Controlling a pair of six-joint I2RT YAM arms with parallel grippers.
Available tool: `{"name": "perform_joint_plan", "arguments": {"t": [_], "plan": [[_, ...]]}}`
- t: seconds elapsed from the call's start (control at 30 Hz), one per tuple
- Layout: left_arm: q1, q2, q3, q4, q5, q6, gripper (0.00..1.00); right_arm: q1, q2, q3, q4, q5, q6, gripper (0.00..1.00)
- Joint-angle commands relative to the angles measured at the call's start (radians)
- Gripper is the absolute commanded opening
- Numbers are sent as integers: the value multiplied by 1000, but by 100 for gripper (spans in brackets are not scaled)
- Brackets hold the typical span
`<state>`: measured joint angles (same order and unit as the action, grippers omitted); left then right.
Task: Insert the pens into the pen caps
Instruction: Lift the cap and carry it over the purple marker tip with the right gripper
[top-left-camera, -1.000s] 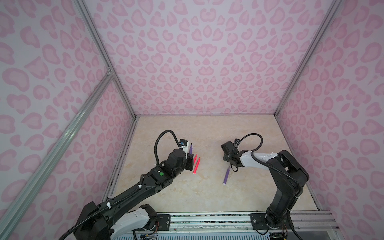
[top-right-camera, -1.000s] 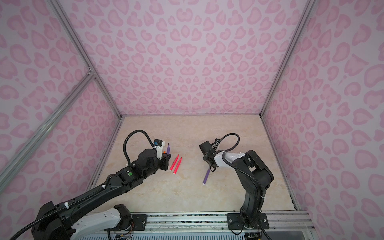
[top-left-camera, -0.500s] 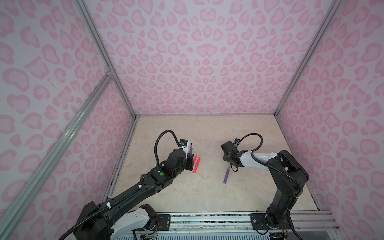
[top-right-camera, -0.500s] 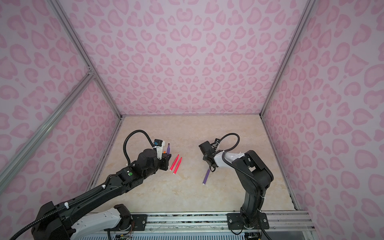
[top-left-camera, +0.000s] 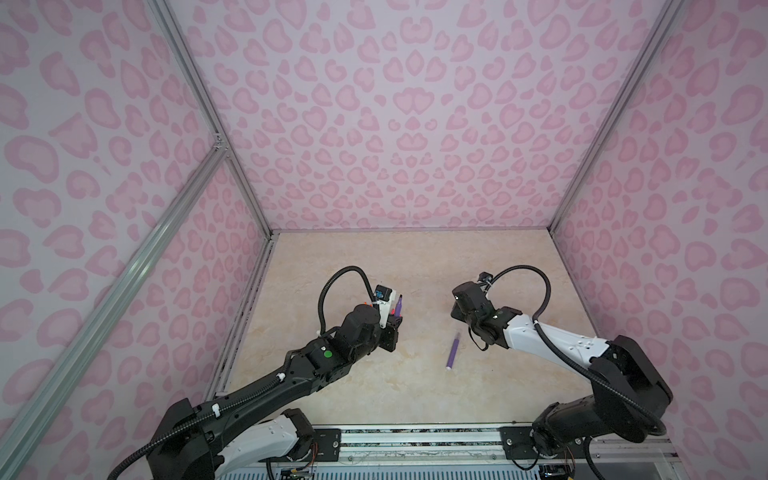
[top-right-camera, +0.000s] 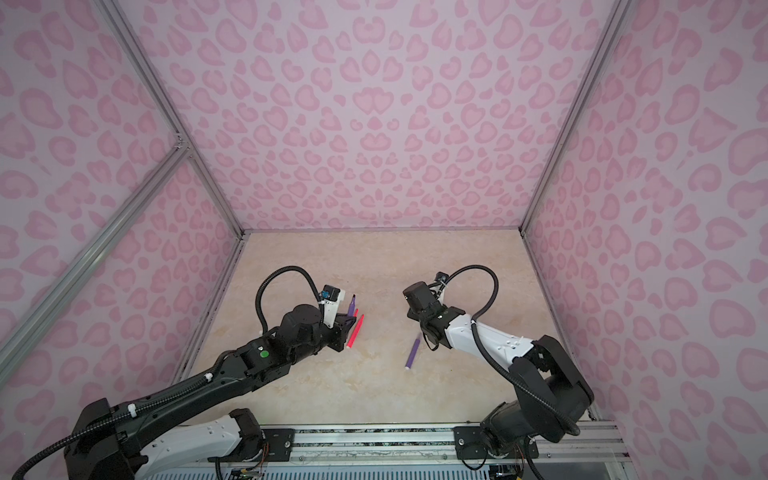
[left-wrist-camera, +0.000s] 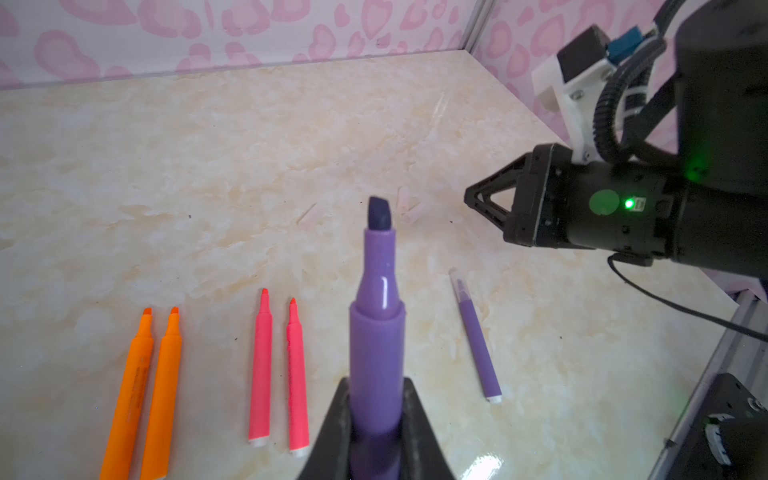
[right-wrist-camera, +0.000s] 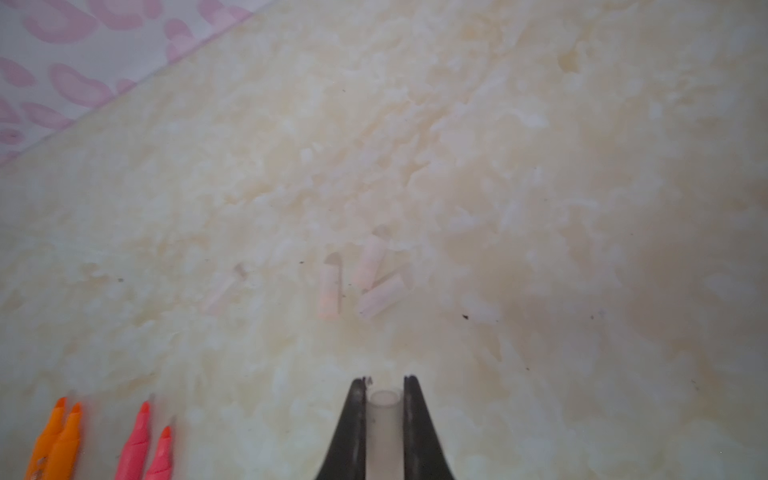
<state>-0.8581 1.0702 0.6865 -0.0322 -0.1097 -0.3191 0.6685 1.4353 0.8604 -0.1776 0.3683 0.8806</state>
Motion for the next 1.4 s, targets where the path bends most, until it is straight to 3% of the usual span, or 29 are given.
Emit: {"name": "perform_joint_plan", "arguments": {"t": [0.0, 0.23, 0.4, 0.5, 0.8, 1.37], "plan": [[-23, -5, 5, 68, 39, 39, 3, 91, -49, 54, -10, 85, -21, 4], [-53, -41, -12, 99, 89, 66, 3, 241, -85, 145, 54, 137, -53, 3], [-53, -72, -28, 115, 102, 63, 3, 302, -102, 103, 225, 124, -98, 5], [-53, -72, -28, 117, 104, 64, 3, 310, -92, 122, 229, 131, -96, 0], [-53, -24, -12, 109, 93, 62, 3, 310, -99, 165, 209, 181, -112, 0], [-54, 17, 4, 100, 83, 64, 3, 372, -101, 142, 254, 156, -107, 0]]}}
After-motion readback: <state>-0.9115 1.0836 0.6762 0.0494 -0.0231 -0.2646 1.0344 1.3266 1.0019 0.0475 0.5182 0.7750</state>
